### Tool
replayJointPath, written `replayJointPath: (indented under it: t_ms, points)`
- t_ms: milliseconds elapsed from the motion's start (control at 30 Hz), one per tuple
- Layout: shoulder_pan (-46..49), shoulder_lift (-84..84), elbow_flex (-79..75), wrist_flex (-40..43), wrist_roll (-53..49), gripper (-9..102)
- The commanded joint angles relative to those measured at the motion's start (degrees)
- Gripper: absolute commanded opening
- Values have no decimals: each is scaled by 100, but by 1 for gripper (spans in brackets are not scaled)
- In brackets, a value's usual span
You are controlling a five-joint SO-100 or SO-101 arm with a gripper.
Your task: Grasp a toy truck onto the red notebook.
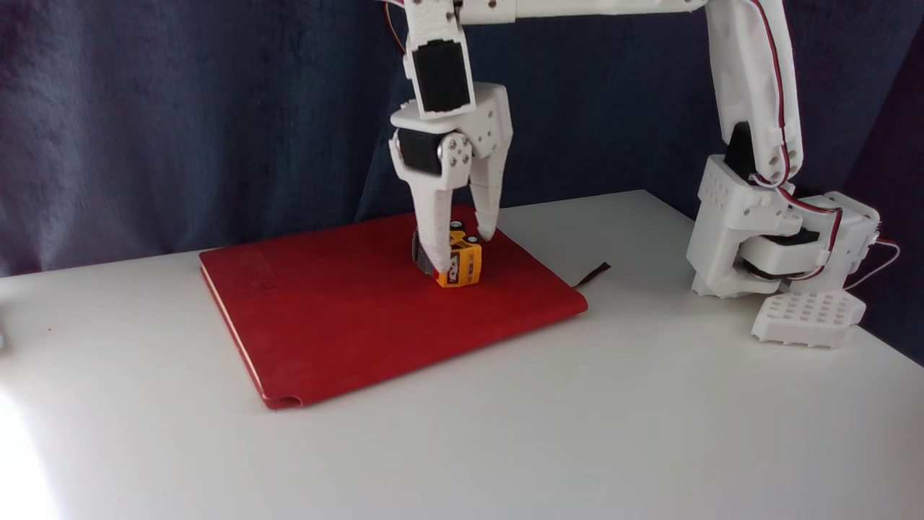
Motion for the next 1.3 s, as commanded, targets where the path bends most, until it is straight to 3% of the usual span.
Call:
replayJointPath:
  t_ms: [0, 400, 500, 700, 1267]
  points:
    - [-26, 747, 185, 53, -18, 18]
    - [-1494, 3182, 1459, -396, 940, 14]
    - [-1934, 3691, 2250, -1143, 1213, 6]
    - [-2435, 4746, 3480, -2109, 1986, 6]
    - [-3445, 7523, 7312, -4641, 2224, 0]
